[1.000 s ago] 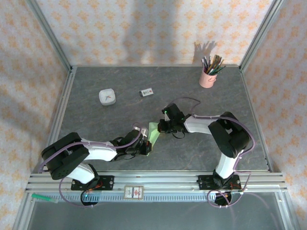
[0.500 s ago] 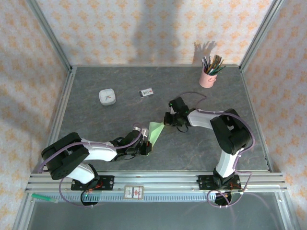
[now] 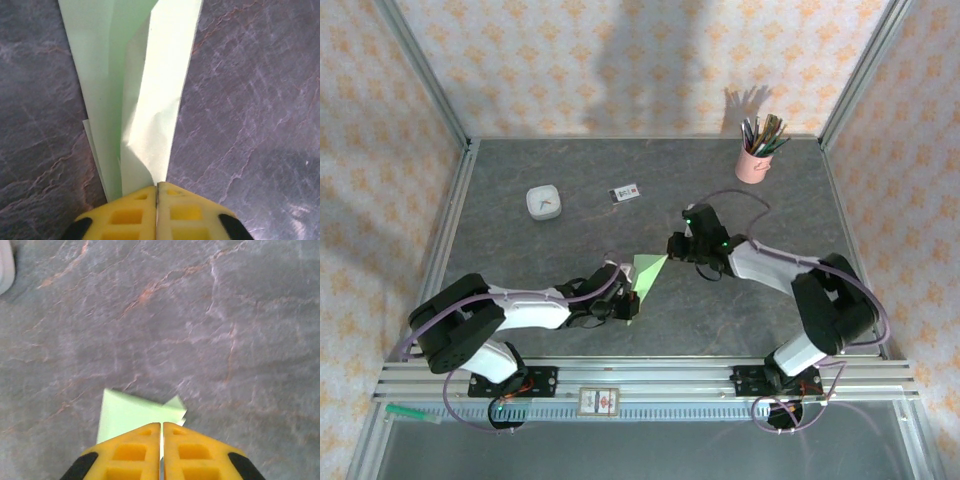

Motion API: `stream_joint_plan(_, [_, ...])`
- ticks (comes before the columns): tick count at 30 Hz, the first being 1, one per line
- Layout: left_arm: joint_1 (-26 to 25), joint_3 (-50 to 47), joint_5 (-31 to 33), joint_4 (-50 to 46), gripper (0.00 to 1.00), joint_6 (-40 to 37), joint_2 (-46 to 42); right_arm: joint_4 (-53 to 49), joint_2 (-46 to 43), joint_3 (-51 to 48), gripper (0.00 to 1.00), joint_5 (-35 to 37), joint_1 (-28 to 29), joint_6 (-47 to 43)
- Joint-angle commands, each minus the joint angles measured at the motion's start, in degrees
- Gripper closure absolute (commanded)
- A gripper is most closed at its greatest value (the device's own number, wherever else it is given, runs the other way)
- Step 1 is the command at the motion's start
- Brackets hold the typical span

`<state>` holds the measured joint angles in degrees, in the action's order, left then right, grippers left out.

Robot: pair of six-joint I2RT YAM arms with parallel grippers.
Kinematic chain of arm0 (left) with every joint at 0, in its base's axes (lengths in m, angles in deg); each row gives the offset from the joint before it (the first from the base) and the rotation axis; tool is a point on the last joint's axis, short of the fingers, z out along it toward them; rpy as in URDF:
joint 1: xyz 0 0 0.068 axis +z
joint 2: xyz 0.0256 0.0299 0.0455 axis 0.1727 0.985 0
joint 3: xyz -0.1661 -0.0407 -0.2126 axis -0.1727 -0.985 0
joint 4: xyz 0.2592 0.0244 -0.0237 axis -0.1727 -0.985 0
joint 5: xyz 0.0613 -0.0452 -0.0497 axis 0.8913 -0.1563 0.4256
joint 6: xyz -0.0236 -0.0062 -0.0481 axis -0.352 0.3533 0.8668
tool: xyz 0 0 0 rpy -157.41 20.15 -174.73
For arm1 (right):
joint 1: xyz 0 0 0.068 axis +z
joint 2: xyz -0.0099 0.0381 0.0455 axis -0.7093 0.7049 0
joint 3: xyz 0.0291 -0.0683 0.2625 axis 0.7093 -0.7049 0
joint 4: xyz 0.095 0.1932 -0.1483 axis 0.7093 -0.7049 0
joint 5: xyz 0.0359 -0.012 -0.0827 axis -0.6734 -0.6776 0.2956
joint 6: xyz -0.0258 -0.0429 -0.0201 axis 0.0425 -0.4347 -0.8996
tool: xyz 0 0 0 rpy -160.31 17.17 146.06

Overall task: Fold a paper plane with a square sheet of paper (pick it up from the middle)
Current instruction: Perform the fifth fold on the wing at the bottom-center of the table, then turn over a paper plane at the center of the table.

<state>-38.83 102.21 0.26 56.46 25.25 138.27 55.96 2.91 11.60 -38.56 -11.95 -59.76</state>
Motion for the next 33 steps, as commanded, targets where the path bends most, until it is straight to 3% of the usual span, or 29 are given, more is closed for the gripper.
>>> stream_joint_plan(1, [-0.53,2.62,0.31,-2.05,0.83,1.83,-3.36,-0.35,-5.68,-3.20,0.86,6.18,1.12,4.06])
stream_joint_plan(5, [0.34,0.31,1.95,-0.45,0.71,4.05,-10.90,-2.19,-10.21,-5.13,0.75,10.40,4.60,7.73])
stream_joint_plan(8, [3.77,-2.32,6.00,-4.06,0.63,5.10,-17.11,-2.45,-9.41,-4.75,0.59,13.99,9.31,10.69])
stream_joint_plan(13, [11.48,-5.68,7.81,-6.95,0.57,4.65,-24.05,-1.96,-1.57,0.09,0.35,18.90,16.07,14.49])
stream_joint_plan(16, [13.64,-5.88,7.33,-7.30,0.55,3.58,-25.14,-3.55,3.53,4.11,0.29,22.80,18.86,16.28])
stream_joint_plan(21, [14.06,-5.97,5.09,-5.85,0.55,3.35,-23.42,-7.61,8.33,6.98,0.30,26.79,20.09,20.60])
stream_joint_plan(25, [14.06,-5.46,3.27,-5.54,0.55,2.99,-20.76,-6.64,7.55,4.86,0.37,25.30,20.11,21.87])
stream_joint_plan(33, [14.06,-4.76,1.77,-3.91,0.54,3.43,-18.52,-7.30,5.04,1.59,0.63,24.96,20.17,23.56])
